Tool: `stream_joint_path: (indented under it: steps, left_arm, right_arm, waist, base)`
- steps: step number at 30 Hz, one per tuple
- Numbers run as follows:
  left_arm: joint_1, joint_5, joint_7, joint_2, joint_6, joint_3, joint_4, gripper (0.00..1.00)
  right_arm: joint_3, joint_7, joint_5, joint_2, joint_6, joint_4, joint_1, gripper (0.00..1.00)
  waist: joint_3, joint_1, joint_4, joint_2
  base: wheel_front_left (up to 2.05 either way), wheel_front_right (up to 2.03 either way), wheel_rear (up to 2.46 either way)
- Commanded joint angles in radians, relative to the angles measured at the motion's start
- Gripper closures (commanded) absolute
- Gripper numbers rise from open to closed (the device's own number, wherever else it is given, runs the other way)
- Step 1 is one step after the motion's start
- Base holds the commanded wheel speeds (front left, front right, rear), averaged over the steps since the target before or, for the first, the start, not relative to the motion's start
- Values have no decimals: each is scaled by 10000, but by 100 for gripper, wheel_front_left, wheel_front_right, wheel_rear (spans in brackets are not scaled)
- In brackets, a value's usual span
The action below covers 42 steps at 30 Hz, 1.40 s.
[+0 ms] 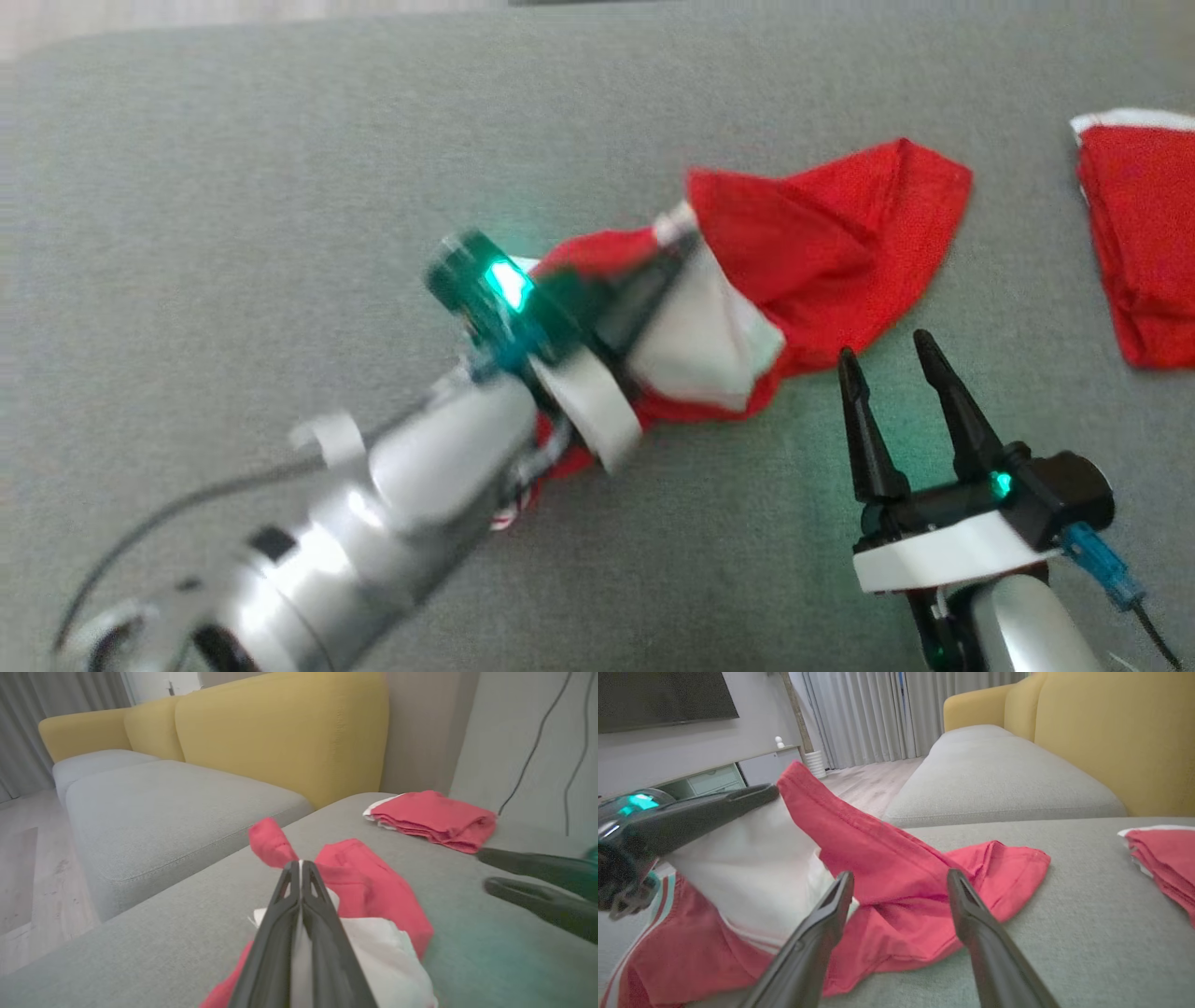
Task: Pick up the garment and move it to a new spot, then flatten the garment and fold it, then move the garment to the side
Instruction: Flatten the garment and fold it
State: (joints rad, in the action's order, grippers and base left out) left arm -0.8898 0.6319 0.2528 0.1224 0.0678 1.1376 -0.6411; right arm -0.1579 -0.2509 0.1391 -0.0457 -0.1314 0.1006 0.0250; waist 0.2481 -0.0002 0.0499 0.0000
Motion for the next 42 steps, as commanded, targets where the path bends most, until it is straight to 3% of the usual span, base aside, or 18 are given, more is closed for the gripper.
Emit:
stream_joint_path:
  steps: [1, 6, 7, 8, 13, 21, 35, 36, 37, 38, 39, 40, 42]
  left_arm:
    - [33, -207, 87, 179, 20, -171, 507, 100]
    - [1081, -860, 88, 203, 87, 314, 1081, 100]
    - [1184, -1003, 88, 208, 8, 364, 1033, 83]
    - [1296, -1090, 88, 195, -106, 353, 990, 0]
    - [1802, -1404, 88, 274, -519, 226, 1061, 0]
    - [2164, -1751, -574, 763, -696, 734, 1070, 0]
    - [1933, -2592, -1936, 1245, -594, 1214, 1666, 1]
    - [1961, -2590, -1958, 1317, -646, 1214, 1730, 41]
    - [1970, -2593, -1990, 1365, -667, 1217, 1753, 60]
    - [1970, -2593, -1990, 1365, -667, 1217, 1753, 60]
    - [1979, -2592, -2011, 1402, -685, 1218, 1785, 73]
    - [1981, -2599, -2017, 1434, -748, 1206, 1817, 99]
    - [1990, -2598, -2086, 1502, -789, 1210, 1871, 100]
  right_arm:
    - [-202, -109, -57, -45, 7, -277, 45, 0]
    - [-235, -109, -25, -45, 7, -274, -66, 0]
    - [-275, -109, -5, -45, 7, -266, -105, 0]
    - [-312, -109, 19, -45, 7, -254, -150, 0]
    - [-294, -109, 133, -45, 7, -238, -449, 0]
    - [-224, -109, 124, -45, 7, -254, -808, 0]
    - [-330, -109, 159, -45, 7, -272, -751, 0]
    - [-313, -109, 160, -45, 7, -269, -742, 0]
    - [-303, -109, 167, -45, 7, -269, -738, 0]
    - [-303, -109, 167, -45, 7, -269, -738, 0]
    - [-289, -109, 172, -45, 7, -271, -737, 0]
    - [-274, -109, 177, -45, 7, -276, -738, 0]
    - [-249, -109, 194, -45, 7, -287, -746, 0]
  waist:
    - [-240, 2, 223, 0]
    - [-367, 2, 175, 0]
    - [-395, 2, 132, 0]
    - [-433, 2, 86, 0]
    - [-641, 2, -81, 0]
    - [-907, 2, -189, 0]
    - [-775, 2, -316, 0]
    - [-767, 2, -357, 0]
    - [-762, 2, -372, 0]
    - [-762, 2, -372, 0]
    - [-759, 2, -376, 0]
    - [-754, 2, -376, 0]
    - [-752, 2, -367, 0]
  base:
    - [0, 0, 0]
    - [0, 0, 0]
    - [0, 0, 0]
    - [0, 0, 0]
    - [0, 0, 0]
    - [0, 0, 0]
    - [0, 0, 0]
    - [0, 0, 0]
    - [0, 0, 0]
    - [0, 0, 0]
    - [0, 0, 0]
    - [0, 0, 0]
    - [0, 0, 0]
